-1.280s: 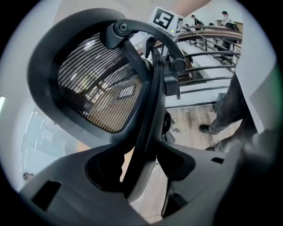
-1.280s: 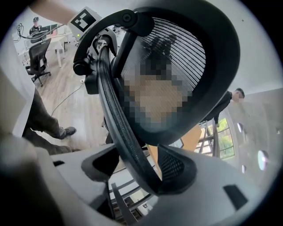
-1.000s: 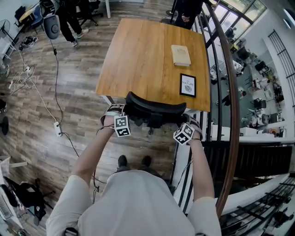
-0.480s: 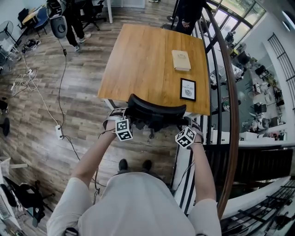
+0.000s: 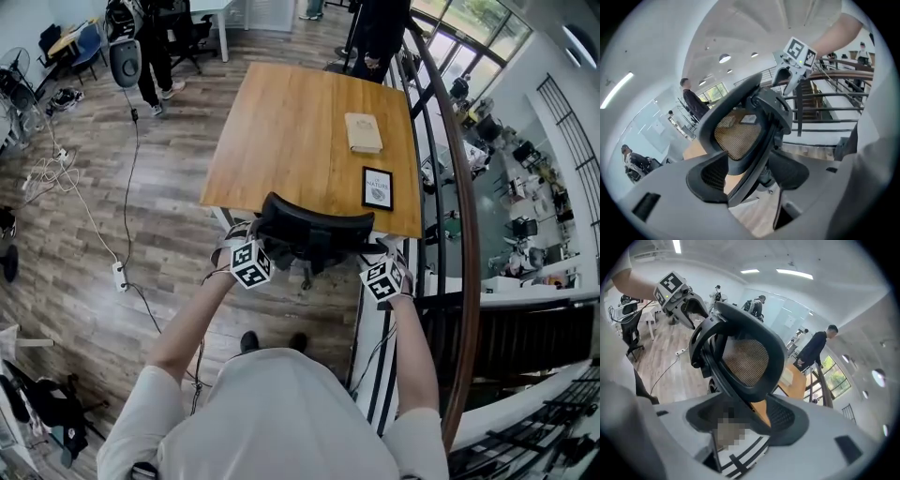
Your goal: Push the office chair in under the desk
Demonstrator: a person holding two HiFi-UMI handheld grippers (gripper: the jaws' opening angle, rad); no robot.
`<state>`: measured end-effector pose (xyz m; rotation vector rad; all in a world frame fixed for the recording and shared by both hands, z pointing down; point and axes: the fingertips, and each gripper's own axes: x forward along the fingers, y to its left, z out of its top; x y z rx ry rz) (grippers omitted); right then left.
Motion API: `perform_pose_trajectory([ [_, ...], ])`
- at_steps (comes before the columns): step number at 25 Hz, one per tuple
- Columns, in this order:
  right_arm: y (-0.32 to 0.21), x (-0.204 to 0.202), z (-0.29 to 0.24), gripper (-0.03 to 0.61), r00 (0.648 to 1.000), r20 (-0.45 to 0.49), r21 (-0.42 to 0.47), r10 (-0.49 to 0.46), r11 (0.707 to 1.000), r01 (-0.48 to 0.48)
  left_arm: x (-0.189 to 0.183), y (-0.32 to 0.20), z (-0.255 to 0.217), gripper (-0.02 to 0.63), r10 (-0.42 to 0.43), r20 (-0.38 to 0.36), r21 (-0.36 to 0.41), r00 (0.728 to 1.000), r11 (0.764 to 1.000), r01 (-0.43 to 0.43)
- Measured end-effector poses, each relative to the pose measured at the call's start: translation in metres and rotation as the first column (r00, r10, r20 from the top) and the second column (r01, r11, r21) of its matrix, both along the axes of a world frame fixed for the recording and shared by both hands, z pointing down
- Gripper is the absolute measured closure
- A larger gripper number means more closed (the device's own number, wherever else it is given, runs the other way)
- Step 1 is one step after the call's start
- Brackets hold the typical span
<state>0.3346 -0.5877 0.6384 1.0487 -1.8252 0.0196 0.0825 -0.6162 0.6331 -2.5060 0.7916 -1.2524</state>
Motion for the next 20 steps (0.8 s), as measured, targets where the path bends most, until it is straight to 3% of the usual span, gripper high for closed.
perform_pose_trajectory([
  [8,0.019,-0.022,-0.034,0.314,0.955,0.276,0.051,0.108,0.991,-0.127,0.004,0.023,-0.055,0.386,-0.069,-0.235,-0.024,0.970,0.998,0.065],
  [15,0.042,-0.045,-0.083,0.347,0.884,0.453,0.113,0.117,0.976,-0.187,0.002,0.044,-0.100,0.423,-0.139,-0.420,-0.055,0.897,0.990,0.128],
  [20,0.056,-0.052,-0.118,0.384,0.849,0.519,0.173,0.101,0.960,-0.220,0.001,0.060,-0.125,0.438,-0.163,-0.493,-0.095,0.855,0.987,0.133],
])
